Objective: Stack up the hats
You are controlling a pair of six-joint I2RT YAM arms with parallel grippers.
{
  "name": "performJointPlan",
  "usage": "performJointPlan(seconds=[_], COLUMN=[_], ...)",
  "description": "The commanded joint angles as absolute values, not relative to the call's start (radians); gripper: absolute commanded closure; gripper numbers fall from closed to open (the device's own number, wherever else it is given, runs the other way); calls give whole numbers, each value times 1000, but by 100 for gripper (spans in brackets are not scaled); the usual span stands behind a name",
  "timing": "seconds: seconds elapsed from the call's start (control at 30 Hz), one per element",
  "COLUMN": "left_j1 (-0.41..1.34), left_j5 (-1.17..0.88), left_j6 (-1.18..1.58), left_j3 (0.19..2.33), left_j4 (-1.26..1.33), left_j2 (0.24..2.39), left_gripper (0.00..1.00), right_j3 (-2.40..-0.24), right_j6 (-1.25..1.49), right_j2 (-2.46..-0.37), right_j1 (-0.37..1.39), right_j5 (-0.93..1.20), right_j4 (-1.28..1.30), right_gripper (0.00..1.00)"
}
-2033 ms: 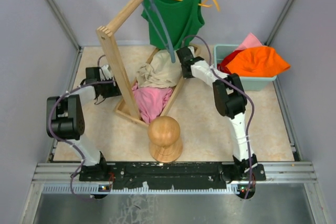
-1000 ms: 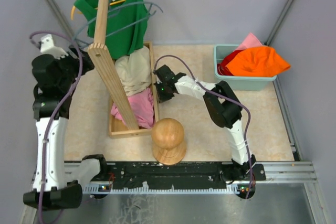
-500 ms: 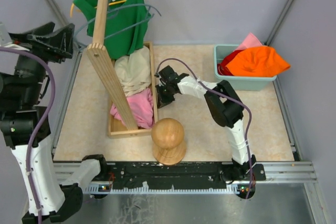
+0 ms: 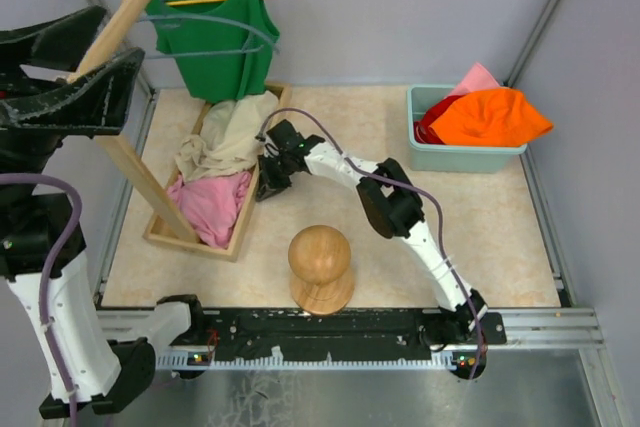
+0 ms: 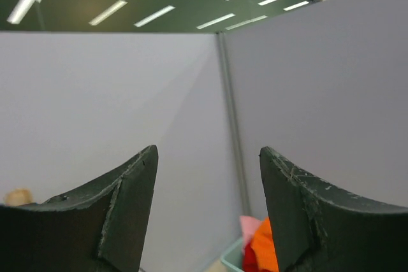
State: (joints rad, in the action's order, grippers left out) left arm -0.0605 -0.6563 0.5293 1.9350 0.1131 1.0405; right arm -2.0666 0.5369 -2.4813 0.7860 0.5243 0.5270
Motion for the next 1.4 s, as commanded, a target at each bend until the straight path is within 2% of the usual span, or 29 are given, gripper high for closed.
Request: performJointPlan(seconds=[0.0, 0.1, 0.23, 0.4, 0.5, 0.6, 0.7, 0.83, 1.03, 1.2, 1.3, 1.37], left_j1=[-59, -59, -59, -20, 143, 376, 482, 543, 629, 643, 642, 635], left_j5=[-821, -858, -904, -893, -841, -690, -562, -388, -77, 118, 201, 226], left_j6=[795, 896, 932, 916, 736, 431, 375, 337, 195, 139, 64, 29], left_j3=[1749, 1591, 1456, 1339, 1362, 1522, 1593, 1613, 1716, 1645, 1625, 1623], left_j4=[445, 640, 758, 769, 634, 332, 261, 218, 9, 36, 81, 120], left_j2=[1070, 1058, 1050, 1072, 1121, 1234, 1336, 1435, 1624, 1732, 1808, 1864], left_gripper=[29, 30, 33, 34, 35, 35, 35, 34, 35, 38, 44, 53], right_j3=[-2236, -2152, -1821, -1595, -1515, -1481, -1465, -1384, -1171, -1097, -1068, -1048], right_j6=[643, 621, 628, 572, 556, 549, 530, 547, 607, 589, 583, 577], right_j2=[-2526, -2453, -2241, -2077, -2012, -1981, -1956, -1878, -1697, -1581, -1542, -1513], right_j1=[802, 788, 724, 640, 605, 583, 565, 503, 407, 353, 318, 292], right_j5=[652, 644, 566, 450, 418, 395, 357, 289, 235, 217, 233, 236], right_j4=[375, 361, 202, 217, 217, 225, 251, 256, 157, 160, 166, 177], right_gripper=[100, 100, 100, 100, 100, 100, 100, 100, 100, 100, 100, 100])
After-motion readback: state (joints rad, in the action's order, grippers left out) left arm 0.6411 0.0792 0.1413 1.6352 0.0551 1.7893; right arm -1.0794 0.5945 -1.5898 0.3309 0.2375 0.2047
